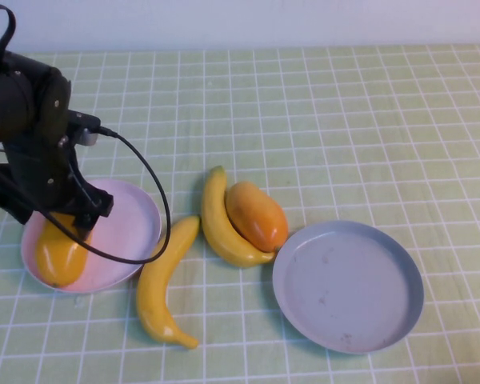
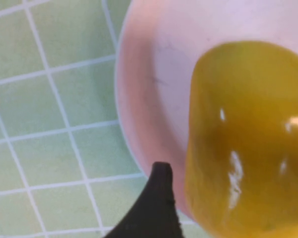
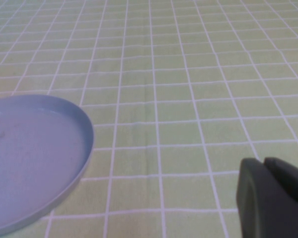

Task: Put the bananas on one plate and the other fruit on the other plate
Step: Put one type of fruit in the left plate

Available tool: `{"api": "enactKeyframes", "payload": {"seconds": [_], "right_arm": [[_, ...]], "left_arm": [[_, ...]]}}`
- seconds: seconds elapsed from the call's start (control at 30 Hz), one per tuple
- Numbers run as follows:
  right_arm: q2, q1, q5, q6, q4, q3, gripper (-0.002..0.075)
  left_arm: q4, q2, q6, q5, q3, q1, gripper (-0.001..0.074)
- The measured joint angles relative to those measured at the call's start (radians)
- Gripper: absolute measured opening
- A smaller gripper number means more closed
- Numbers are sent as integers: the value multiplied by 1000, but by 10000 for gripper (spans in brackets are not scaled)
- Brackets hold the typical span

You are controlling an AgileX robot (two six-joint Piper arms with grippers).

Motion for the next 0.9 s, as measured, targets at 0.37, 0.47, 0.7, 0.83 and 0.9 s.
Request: {"api": "enactKeyframes", "payload": {"seconds": [0.37,0.47,0.7,0.83,0.9], "right_arm": [[0,0,0,0,0,0,-15],[0,0,0,0,0,0,-15],[0,0,0,0,0,0,-15],[0,0,0,0,0,0,-15],[0,0,0,0,0,0,-15]], "left_arm": [[-35,2,-10,94,-92,-63,658],[-44,2,-8,83,-126,-144,658],[-75,2,21,-65,-185,-346,658],[-86,4,173,-75,-229,-407,658],[-102,4,312,-67,-250,-415,650]]}}
